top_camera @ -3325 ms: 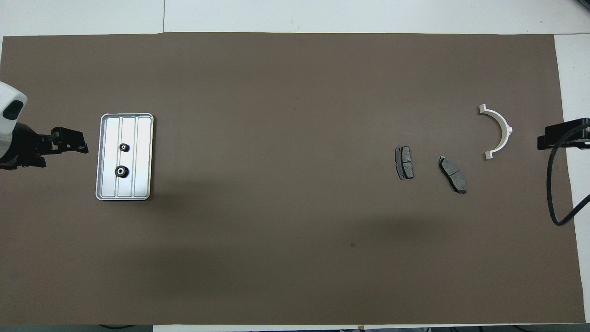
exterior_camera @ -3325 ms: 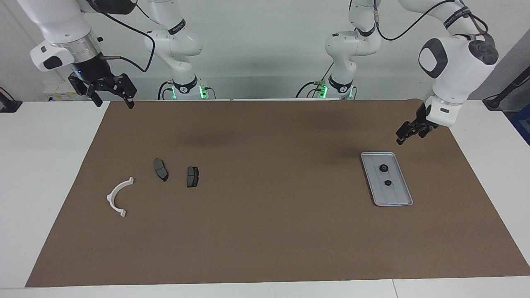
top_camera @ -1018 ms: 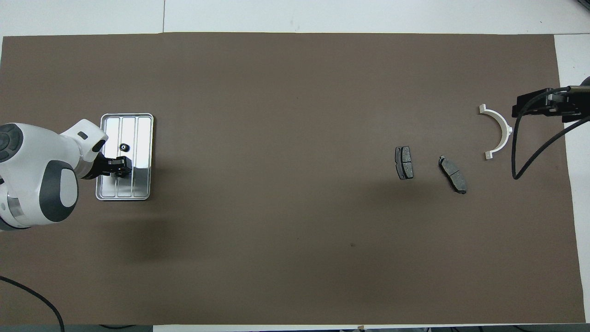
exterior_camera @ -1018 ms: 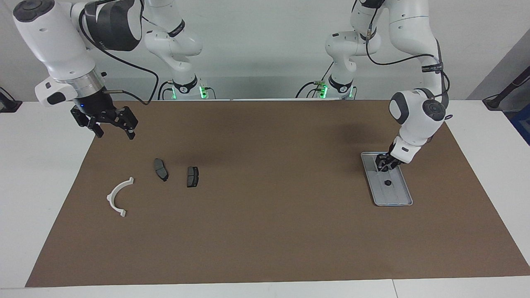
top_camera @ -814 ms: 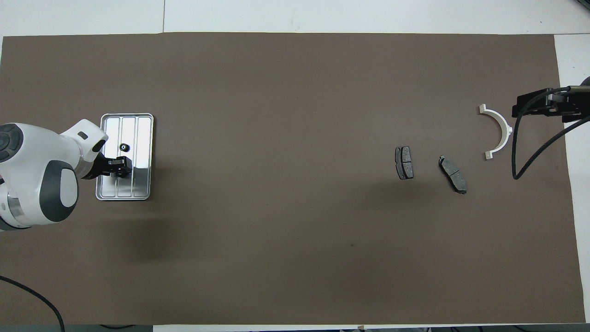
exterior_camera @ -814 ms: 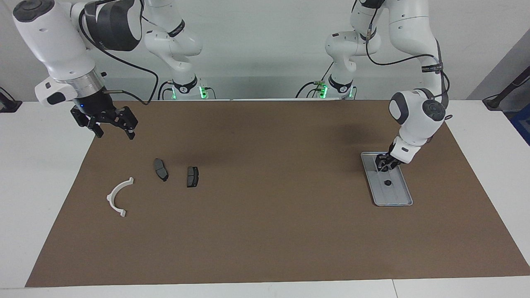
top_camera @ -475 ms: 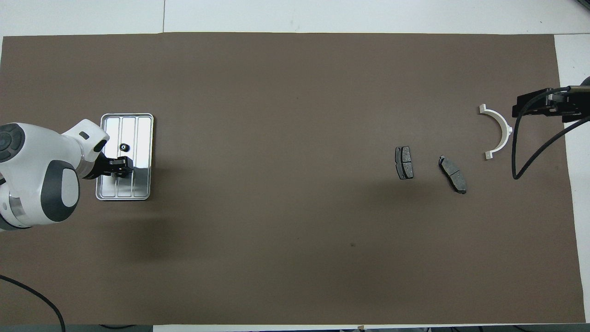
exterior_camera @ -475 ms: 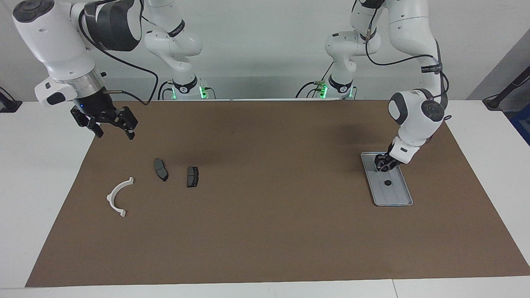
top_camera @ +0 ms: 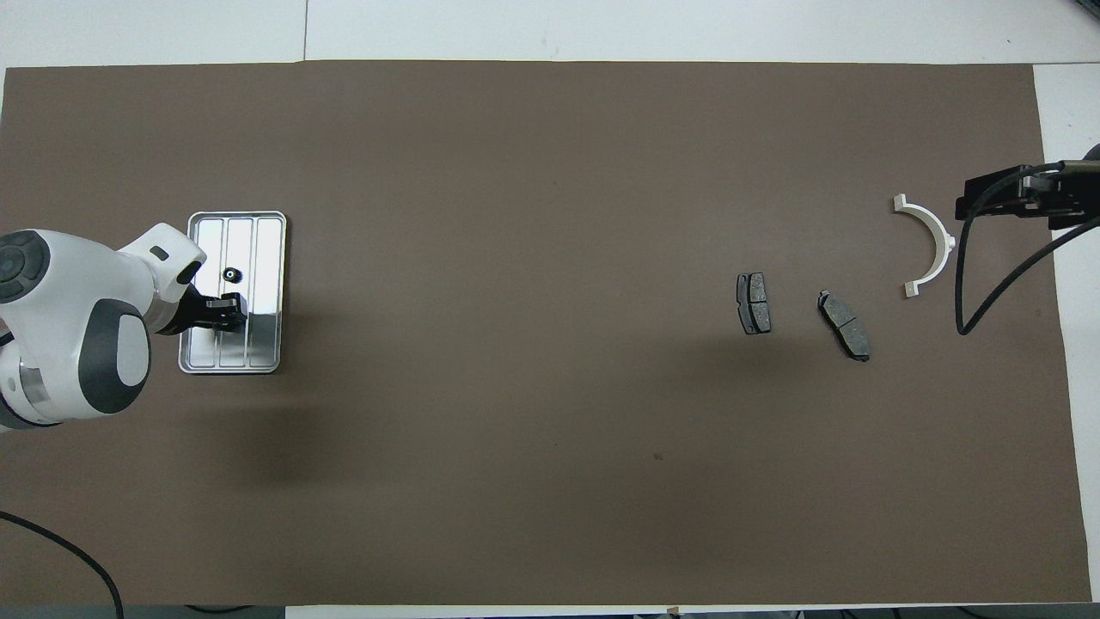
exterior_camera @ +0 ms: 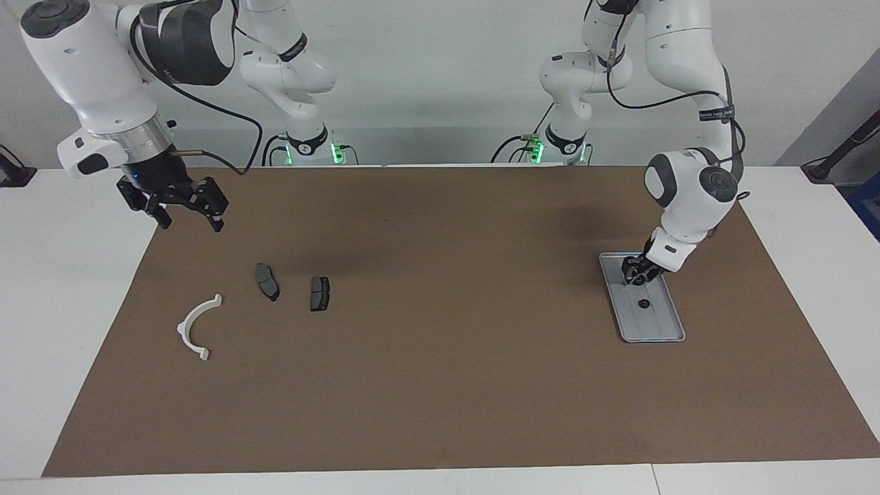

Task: Place bearing gear from tray to pile
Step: 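Reach the left gripper into the metal tray and grasp a dark bearing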

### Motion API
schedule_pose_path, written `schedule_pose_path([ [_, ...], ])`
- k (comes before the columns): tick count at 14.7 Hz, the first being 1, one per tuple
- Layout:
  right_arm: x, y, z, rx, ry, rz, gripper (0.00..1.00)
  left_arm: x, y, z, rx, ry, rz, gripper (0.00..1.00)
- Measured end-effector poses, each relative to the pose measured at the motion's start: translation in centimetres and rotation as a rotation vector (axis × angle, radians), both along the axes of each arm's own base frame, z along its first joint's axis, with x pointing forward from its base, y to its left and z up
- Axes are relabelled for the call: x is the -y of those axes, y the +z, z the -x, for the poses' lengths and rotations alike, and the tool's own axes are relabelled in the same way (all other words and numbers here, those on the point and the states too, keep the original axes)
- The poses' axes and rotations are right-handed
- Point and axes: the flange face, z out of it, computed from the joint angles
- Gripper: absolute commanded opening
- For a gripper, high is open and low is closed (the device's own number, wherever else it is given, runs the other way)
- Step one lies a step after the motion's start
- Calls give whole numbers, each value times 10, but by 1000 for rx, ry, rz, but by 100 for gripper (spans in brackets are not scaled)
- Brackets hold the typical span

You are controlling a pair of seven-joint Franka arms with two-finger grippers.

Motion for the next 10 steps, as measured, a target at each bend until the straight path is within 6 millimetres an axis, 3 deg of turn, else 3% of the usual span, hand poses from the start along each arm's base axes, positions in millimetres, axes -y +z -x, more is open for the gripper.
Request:
schedule_pose_path([
  [5, 0, 0, 0, 0, -1, 0, 100, 0, -2, 1, -5, 2, 0, 34],
  [10, 0, 0, 0, 0, -1, 0, 100, 2, -1, 1, -3, 1, 1, 6],
])
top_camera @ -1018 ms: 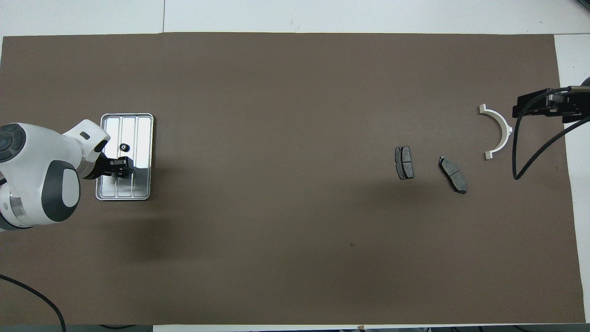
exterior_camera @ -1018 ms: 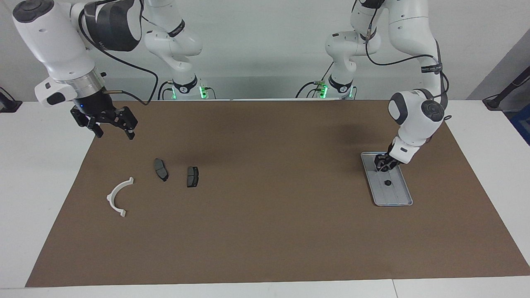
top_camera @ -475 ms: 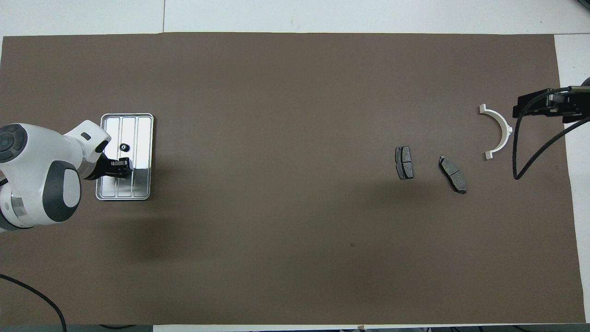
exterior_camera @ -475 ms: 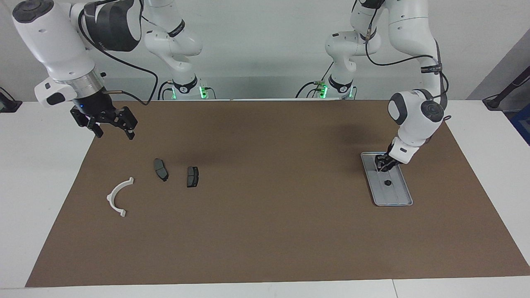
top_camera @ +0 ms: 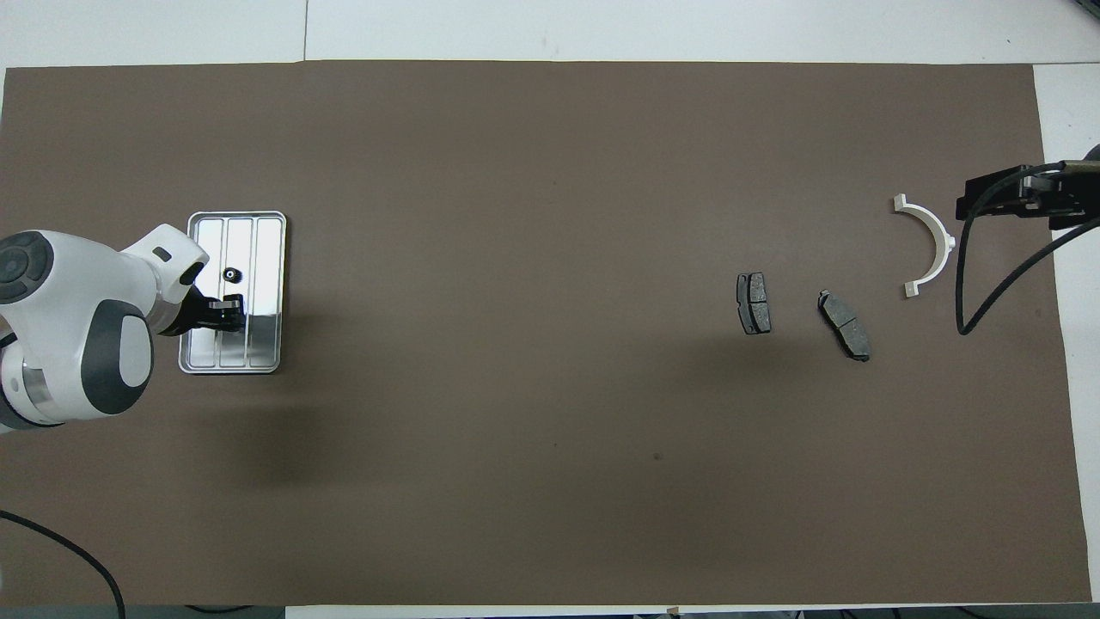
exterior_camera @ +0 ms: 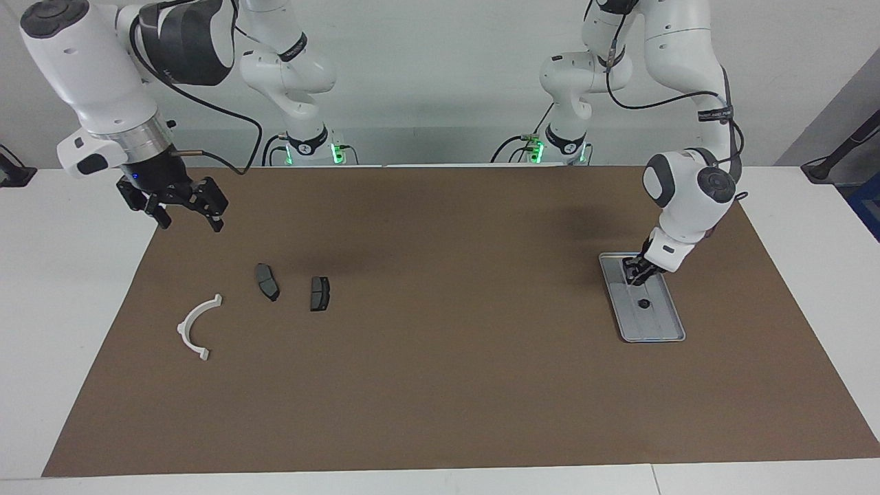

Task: Place bearing gear from tray to pile
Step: 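Reach the left gripper into the metal tray and grasp a dark bearing, then carry the bearing to the table center with the left gripper and release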

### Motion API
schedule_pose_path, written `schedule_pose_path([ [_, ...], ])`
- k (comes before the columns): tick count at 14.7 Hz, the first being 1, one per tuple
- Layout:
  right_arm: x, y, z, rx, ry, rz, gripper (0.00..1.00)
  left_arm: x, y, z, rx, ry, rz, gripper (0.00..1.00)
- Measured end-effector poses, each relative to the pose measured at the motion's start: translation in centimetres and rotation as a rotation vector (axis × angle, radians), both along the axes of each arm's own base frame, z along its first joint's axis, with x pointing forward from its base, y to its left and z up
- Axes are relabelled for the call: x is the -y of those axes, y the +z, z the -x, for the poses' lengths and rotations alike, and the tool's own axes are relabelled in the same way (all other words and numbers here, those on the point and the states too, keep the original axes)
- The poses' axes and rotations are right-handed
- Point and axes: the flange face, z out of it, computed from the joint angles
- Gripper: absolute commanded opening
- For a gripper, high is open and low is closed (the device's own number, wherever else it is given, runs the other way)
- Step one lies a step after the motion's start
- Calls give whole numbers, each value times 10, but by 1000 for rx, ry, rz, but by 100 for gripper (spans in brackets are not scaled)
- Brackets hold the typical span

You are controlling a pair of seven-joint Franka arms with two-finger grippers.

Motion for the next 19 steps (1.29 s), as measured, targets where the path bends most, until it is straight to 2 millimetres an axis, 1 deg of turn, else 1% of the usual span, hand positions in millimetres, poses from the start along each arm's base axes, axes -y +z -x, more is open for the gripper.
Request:
schedule_pose_path([
  [1, 0, 0, 0, 0, 0, 0, 100, 0, 0, 0, 0, 0, 0, 3],
  [5, 3, 0, 0, 0, -4, 0, 100, 1, 3, -2, -3, 30, 0, 2],
  [8, 4, 0, 0, 0, -6, 0, 100, 8, 21, -14, 1, 68, 2, 2],
  [9, 5, 0, 0, 0, -7, 1, 100, 13, 27, -18, 7, 84, 2, 2],
  [10, 7, 0, 1, 0, -6, 1, 100, 23, 31, -20, 12, 105, 2, 2],
  [12, 10, 0, 1, 0, 3, 3, 100, 55, 37, -23, 22, 152, 4, 2],
  [14, 11, 0, 1, 0, 5, 3, 100, 97, 44, -23, 27, 198, 6, 2],
  [16, 11, 0, 1, 0, 5, 3, 100, 139, 48, -18, 27, 240, 8, 2],
  [19, 11, 0, 1, 0, 5, 3, 100, 198, 57, -8, 38, 315, 16, 2],
])
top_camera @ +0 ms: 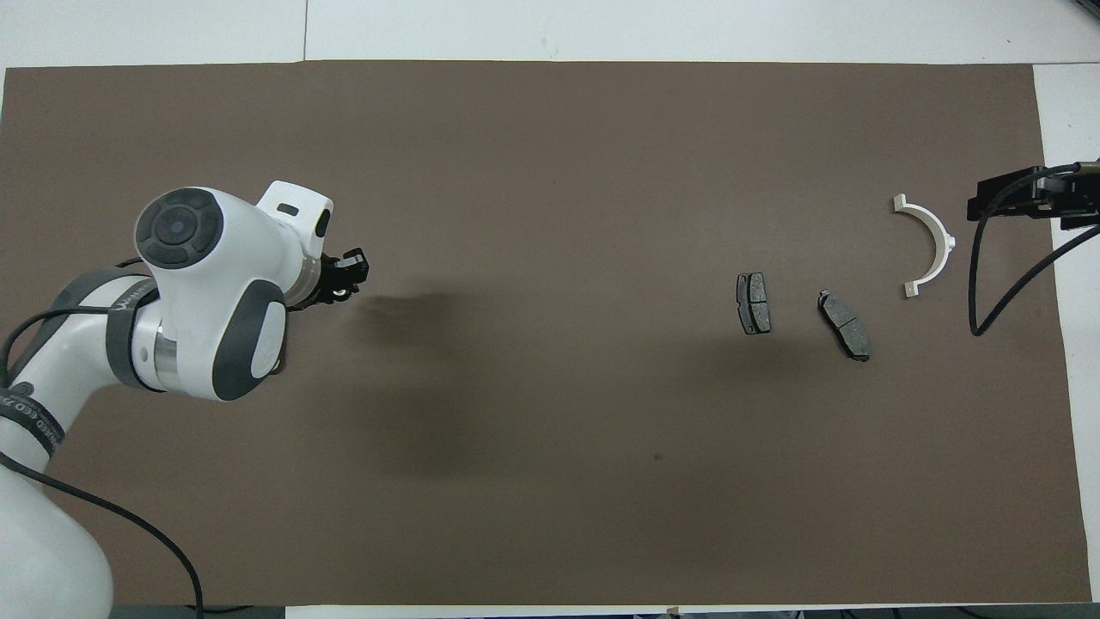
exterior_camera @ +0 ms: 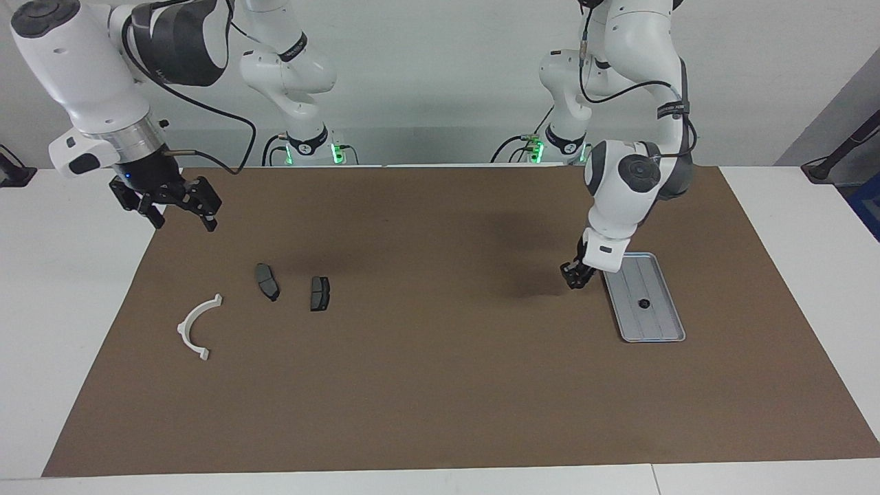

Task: Place bearing gear from tray to pile
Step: 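Carry the bearing to the table center with the left gripper and release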

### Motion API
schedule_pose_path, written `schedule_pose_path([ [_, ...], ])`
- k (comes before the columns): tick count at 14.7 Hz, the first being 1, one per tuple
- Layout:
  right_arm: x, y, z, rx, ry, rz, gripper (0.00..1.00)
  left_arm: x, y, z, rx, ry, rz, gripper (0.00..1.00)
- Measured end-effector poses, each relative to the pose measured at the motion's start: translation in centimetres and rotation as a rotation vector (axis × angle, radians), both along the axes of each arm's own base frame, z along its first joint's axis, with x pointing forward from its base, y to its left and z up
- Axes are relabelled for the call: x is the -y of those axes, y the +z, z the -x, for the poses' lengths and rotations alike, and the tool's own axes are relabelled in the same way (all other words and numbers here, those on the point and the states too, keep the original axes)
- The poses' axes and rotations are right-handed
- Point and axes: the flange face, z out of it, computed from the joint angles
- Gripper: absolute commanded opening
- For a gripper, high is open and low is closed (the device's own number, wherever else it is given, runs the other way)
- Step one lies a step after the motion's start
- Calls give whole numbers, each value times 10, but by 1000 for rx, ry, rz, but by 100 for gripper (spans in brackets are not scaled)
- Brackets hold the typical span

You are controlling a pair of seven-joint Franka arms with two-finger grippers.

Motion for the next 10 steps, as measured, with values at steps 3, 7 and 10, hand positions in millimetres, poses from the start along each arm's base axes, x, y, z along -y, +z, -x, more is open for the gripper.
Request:
schedule_pose_path([
  [3, 0, 0, 0, 0, 0, 0, 100, 68, 6, 22, 6, 58, 10, 2],
  [7, -3, -3, -2, -4, 6, 0, 100, 142, 10, 32, 28, 124, 34, 2],
  [10, -26, -16, -12, -13, 42, -1, 100, 188, -7, 27, 32, 136, 42, 2],
])
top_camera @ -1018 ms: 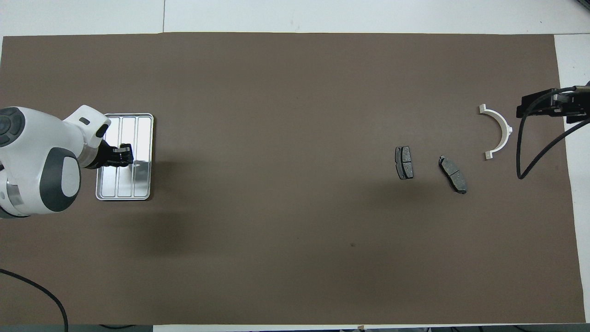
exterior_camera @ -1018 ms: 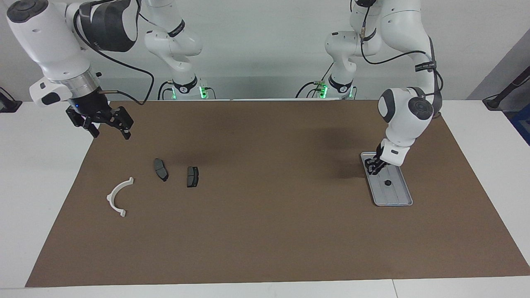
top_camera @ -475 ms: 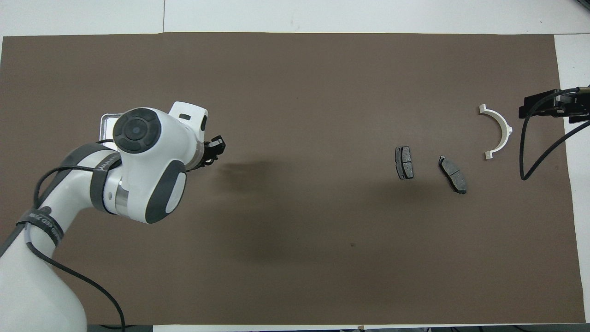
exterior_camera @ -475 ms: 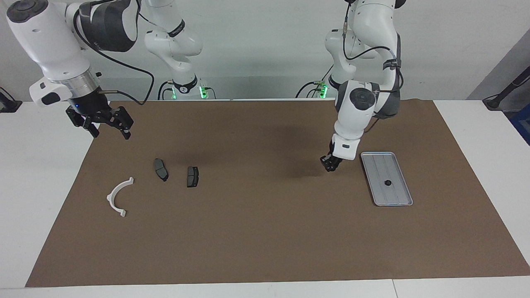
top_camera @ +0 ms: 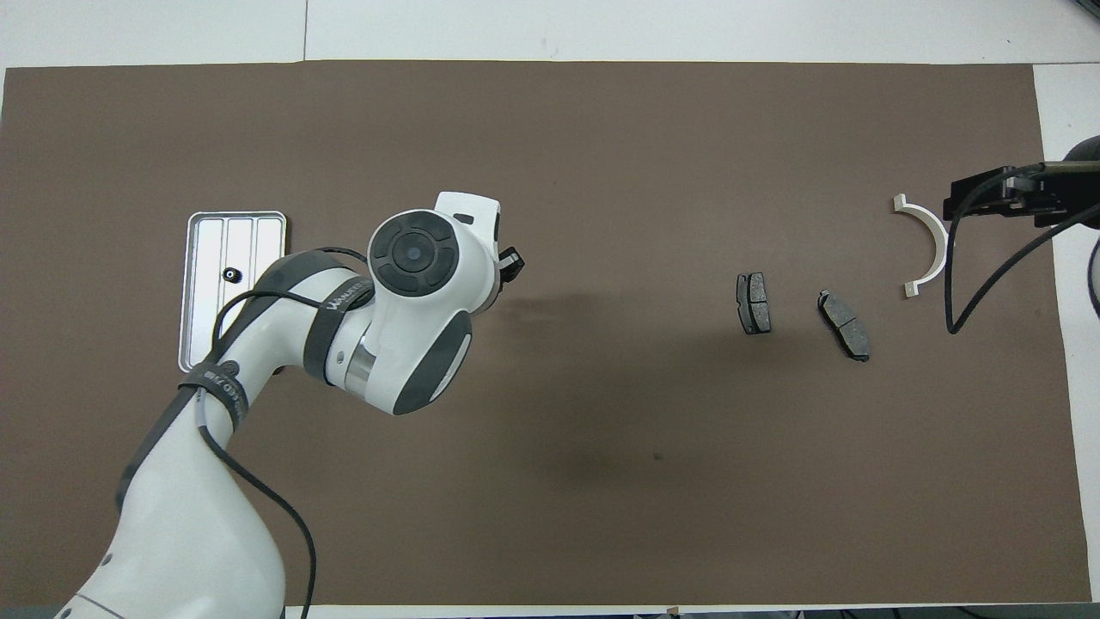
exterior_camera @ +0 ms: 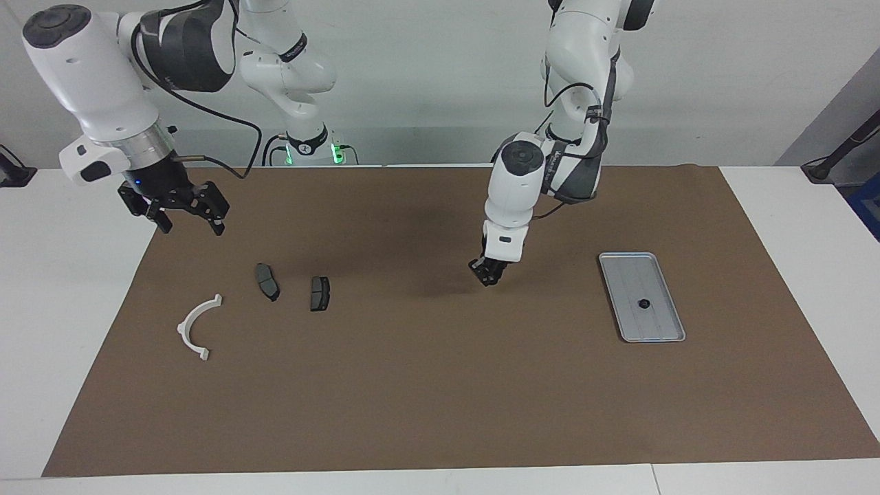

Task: Place bearing gear from tray to pile
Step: 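Carry the bearing to the table center with the left gripper and release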

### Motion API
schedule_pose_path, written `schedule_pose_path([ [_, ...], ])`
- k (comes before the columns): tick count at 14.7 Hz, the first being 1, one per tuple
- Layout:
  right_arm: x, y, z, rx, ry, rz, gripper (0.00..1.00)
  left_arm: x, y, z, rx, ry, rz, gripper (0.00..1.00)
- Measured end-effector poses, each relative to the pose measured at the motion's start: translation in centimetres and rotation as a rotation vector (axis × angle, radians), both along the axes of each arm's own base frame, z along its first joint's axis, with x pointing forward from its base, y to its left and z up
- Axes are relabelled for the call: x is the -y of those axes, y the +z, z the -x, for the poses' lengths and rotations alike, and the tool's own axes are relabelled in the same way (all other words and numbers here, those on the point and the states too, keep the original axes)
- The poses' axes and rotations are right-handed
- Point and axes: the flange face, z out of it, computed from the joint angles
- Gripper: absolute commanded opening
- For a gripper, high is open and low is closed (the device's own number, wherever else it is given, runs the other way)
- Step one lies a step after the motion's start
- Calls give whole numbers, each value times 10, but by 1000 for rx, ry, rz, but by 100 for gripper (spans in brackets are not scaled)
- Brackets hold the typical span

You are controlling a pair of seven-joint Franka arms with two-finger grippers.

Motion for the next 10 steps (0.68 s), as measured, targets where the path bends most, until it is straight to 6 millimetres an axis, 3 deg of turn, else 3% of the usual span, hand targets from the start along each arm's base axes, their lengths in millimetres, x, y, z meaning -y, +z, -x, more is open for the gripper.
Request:
schedule_pose_path([
  [3, -38, -6, -21, 24, 29, -3, 100, 23, -31, 7, -19, -23, -18, 2],
  [7, -74, -13, -37, 9, 61, -7, 100, 27, -41, 11, -20, -49, -46, 2],
  [10, -86, -16, -35, -17, 81, -11, 100, 30, -52, 14, -34, -58, -60, 16],
])
